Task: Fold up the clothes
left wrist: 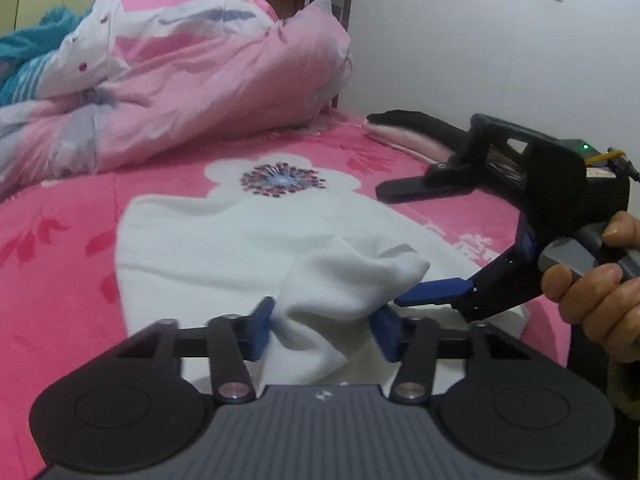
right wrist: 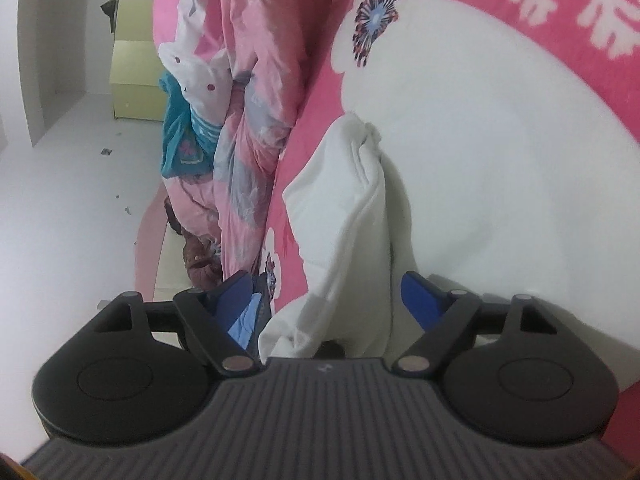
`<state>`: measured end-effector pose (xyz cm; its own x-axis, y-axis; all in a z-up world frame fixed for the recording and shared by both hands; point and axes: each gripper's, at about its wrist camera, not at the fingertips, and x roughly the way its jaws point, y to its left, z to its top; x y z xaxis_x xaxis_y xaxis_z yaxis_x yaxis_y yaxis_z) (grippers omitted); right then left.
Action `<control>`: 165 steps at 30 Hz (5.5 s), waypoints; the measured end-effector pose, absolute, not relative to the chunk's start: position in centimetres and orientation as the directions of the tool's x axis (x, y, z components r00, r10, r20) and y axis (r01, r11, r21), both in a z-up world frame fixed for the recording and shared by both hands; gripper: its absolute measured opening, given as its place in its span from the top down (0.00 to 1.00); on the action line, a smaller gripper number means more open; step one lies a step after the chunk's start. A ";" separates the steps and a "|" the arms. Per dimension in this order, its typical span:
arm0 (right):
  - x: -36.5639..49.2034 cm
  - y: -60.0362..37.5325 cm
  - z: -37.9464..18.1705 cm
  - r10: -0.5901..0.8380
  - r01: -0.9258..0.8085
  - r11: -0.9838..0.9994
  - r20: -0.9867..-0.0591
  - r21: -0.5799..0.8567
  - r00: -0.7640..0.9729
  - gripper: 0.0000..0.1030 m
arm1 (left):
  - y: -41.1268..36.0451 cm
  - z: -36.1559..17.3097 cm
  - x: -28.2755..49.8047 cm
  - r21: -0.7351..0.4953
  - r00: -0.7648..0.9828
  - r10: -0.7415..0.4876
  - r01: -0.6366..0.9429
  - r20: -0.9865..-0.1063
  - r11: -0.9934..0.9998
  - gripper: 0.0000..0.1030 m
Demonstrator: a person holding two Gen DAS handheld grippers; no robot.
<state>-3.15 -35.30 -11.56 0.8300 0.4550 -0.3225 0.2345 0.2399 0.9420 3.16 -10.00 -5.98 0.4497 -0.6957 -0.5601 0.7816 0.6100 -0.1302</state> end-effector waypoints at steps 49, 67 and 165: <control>-10.9 -41.2 -10.1 0.321 0.128 0.475 -0.307 0.871 0.896 0.88 | -5.9 -7.3 -3.9 0.054 0.617 -0.502 0.661 -0.606 0.748 0.43; -10.4 -44.6 -15.5 0.395 0.222 0.302 -0.334 0.927 0.856 0.79 | -5.5 -8.2 -2.1 -0.005 0.608 -0.462 0.602 -0.645 0.799 0.48; -7.2 -45.5 -8.1 0.329 0.060 0.685 -0.382 0.726 0.864 0.59 | -13.2 -6.4 8.1 -0.180 0.464 -0.612 0.684 -0.640 0.707 0.61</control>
